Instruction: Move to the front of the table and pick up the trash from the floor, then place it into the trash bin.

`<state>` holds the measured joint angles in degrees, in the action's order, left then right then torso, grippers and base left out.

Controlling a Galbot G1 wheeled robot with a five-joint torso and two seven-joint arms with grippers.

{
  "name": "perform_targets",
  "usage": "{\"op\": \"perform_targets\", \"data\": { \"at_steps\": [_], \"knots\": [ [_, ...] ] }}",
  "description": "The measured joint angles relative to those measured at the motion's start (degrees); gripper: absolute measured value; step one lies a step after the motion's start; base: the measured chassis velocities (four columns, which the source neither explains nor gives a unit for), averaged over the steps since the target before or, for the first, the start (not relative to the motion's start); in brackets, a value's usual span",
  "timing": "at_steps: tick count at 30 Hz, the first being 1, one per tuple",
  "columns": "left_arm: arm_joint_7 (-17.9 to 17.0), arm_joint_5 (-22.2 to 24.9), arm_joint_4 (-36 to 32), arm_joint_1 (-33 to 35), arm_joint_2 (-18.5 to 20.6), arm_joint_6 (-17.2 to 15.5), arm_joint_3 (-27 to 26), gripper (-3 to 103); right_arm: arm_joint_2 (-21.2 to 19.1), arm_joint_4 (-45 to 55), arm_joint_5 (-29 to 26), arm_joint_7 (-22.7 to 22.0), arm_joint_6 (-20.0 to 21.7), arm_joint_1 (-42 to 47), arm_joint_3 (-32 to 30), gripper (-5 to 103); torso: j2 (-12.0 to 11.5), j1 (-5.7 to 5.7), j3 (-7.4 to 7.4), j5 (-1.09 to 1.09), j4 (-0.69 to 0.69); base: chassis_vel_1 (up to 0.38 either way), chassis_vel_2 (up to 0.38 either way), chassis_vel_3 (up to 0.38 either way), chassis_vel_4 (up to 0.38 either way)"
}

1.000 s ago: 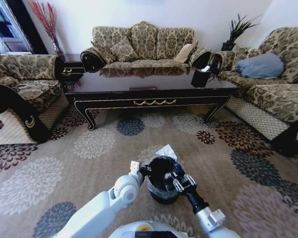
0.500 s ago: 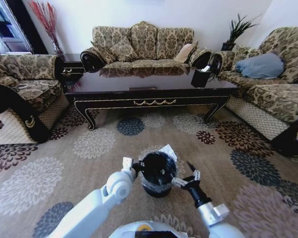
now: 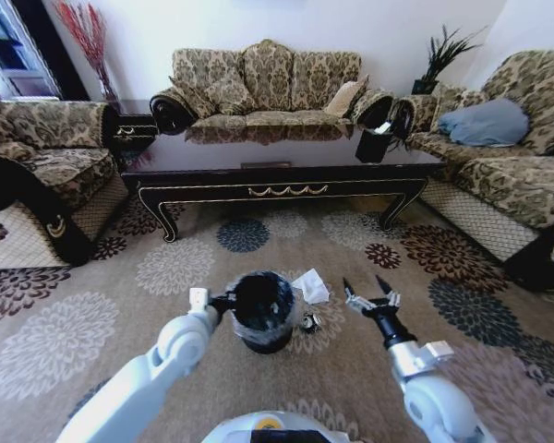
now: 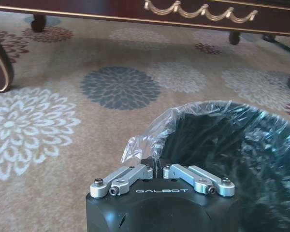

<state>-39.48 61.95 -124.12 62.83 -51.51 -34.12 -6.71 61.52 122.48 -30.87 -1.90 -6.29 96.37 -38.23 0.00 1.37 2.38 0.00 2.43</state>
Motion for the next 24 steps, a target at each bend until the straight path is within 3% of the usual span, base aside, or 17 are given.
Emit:
{"op": "perform_targets", "data": {
  "at_steps": [9,13,24],
  "knots": [
    [3.9,-1.2,4.0,2.9,0.0,2.4,-4.6,4,1.3,-8.4,-0.2,0.1,0.0,-3.2,-0.1,100,0.0,0.0,0.0,0.0,0.01,0.0,0.0,0.0,0.0],
    [8.1,-2.8,7.0,6.0,0.1,3.8,-10.9,4,0.8,-13.4,0.5,0.1,0.1,-6.2,2.9,100,0.0,0.0,0.0,0.0,-0.02,0.0,0.0,0.0,0.0],
    [12.0,-2.5,11.2,6.5,0.5,5.5,-15.1,4,4.4,-23.4,4.3,0.4,0.1,-12.0,10.3,100,0.0,0.0,0.0,0.0,0.0,0.0,0.0,0.0,0.0]
  ]
}}
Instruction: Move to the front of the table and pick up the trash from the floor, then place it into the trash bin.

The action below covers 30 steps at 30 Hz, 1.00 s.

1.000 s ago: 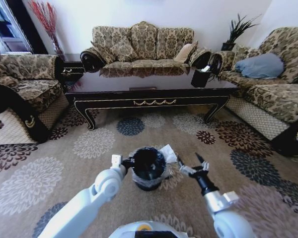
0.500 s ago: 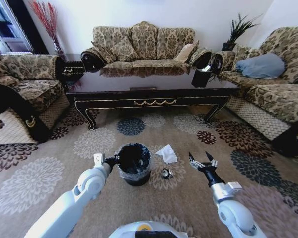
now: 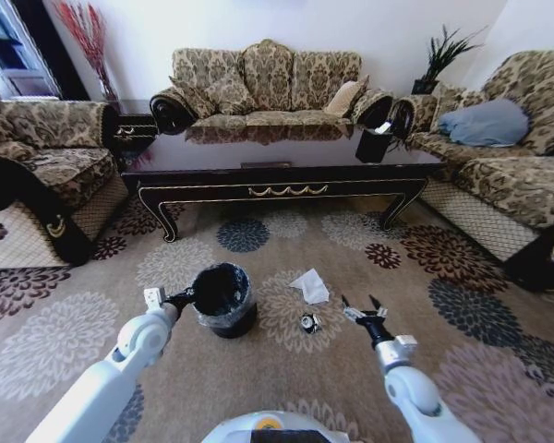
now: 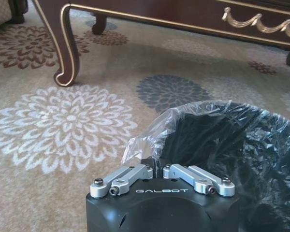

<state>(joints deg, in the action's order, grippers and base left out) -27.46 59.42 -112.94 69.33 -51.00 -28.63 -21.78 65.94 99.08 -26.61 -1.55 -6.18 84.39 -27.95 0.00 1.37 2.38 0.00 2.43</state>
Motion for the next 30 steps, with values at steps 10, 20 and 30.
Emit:
{"op": "perform_targets", "data": {
  "at_steps": [10,20,30],
  "knots": [
    [1.5,-0.2,6.0,-1.3,0.4,2.0,0.0,4,5.9,-12.9,2.8,1.1,-1.2,-6.2,5.1,100,0.0,0.0,0.0,0.01,-0.02,0.0,0.0,0.0,0.0],
    [-0.3,1.4,5.0,-3.1,-0.5,2.1,1.9,4,7.8,-21.3,0.4,1.9,-2.2,-10.4,5.9,100,0.0,0.0,0.0,0.0,0.0,0.0,0.0,0.0,0.0],
    [-1.5,2.5,3.5,-3.2,0.4,1.4,2.7,4,8.3,-25.5,2.0,3.4,-4.2,-10.4,6.3,100,0.0,0.0,0.0,0.0,-0.01,0.0,0.0,0.0,0.0]
  ]
}}
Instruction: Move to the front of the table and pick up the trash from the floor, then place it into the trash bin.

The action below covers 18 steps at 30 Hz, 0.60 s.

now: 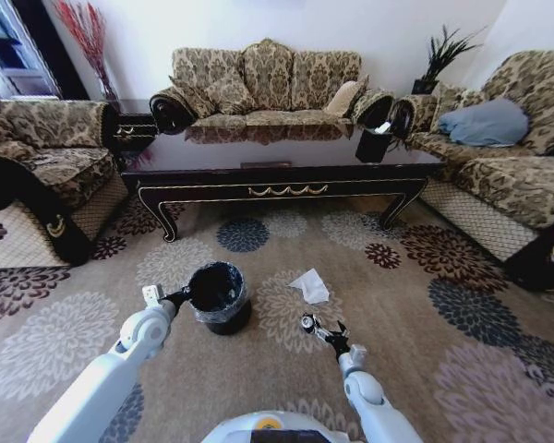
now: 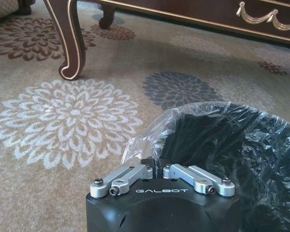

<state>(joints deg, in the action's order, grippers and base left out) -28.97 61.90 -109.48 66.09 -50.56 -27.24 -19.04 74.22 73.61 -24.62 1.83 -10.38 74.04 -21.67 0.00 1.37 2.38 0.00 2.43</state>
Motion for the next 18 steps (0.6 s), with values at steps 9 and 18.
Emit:
{"op": "perform_targets", "data": {
  "at_steps": [9,18],
  "knots": [
    [-1.4,1.6,-2.1,-0.5,1.1,-0.7,0.5,4,0.3,-2.9,6.5,-0.6,-2.4,-1.2,0.3,100,0.0,0.0,0.0,0.0,0.0,0.0,0.0,0.0,0.0],
    [-1.8,3.9,-3.5,0.1,3.6,-1.3,-2.6,4,0.5,-7.7,15.8,-1.8,-4.8,-4.2,0.8,100,0.0,0.0,0.0,-0.01,0.0,0.0,0.0,0.0,0.0]
  ]
}}
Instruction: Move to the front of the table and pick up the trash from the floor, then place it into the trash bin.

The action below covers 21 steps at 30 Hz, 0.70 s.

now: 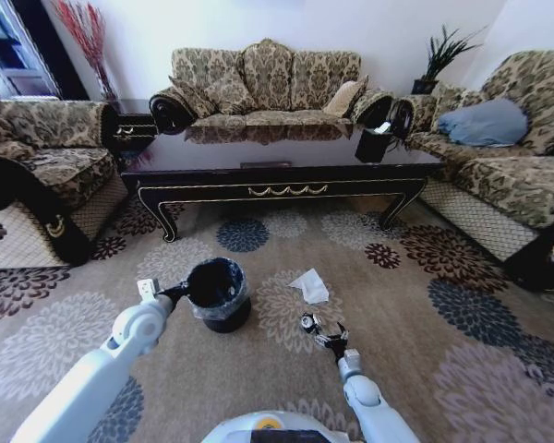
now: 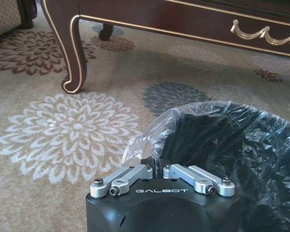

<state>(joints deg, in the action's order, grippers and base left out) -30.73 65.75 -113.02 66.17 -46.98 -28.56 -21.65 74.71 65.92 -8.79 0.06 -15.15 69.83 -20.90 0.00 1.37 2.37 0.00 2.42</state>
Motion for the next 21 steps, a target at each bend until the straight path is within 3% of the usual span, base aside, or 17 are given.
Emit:
{"op": "perform_targets", "data": {
  "at_steps": [21],
  "knots": [
    [-0.4,0.4,-0.7,1.6,0.4,-0.1,-1.9,4,1.2,-8.5,1.8,0.1,-1.7,-6.0,1.3,102,0.0,0.0,0.0,0.01,0.0,0.0,0.0,0.0,0.0]
  ]
}}
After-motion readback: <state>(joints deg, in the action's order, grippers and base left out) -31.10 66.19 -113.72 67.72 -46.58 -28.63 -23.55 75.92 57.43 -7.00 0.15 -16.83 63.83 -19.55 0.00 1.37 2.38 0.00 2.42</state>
